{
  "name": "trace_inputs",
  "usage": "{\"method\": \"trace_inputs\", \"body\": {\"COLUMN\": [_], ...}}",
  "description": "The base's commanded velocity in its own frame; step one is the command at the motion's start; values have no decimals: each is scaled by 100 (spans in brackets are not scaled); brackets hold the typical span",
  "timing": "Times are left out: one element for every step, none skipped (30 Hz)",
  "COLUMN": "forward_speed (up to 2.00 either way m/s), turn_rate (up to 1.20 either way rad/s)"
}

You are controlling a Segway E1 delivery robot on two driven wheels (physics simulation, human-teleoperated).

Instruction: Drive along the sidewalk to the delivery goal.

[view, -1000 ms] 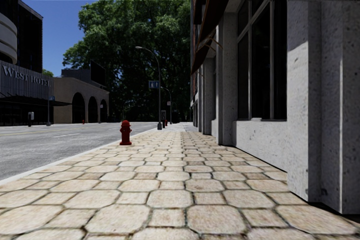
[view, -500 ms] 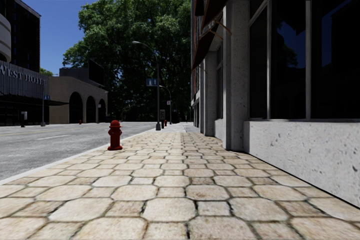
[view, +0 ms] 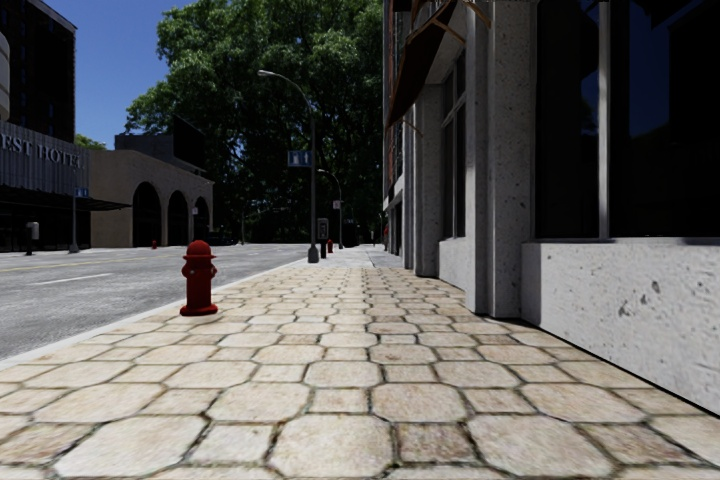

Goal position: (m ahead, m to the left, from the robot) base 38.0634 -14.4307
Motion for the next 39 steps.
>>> {"method": "trace_inputs", "body": {"forward_speed": [200, 200, 200, 200, 200, 200, 200, 200, 200, 200, 200, 200, 200, 200, 200, 200, 200, 200, 200, 200, 200, 200, 200, 200, 200, 200, 200, 200, 200, 200, 200, 200, 200, 200, 200, 200, 200, 200, 200], "turn_rate": [0, 0, 0, 0, 0, 0, 0, 0, 0, 0, 0, 0, 0, 0, 0, 0, 0, 0, 0, 0, 0, 0, 0, 0, 0, 0, 0, 0, 0, 0, 0, 0, 0, 0, 0, 0, 0, 0, 0]}}
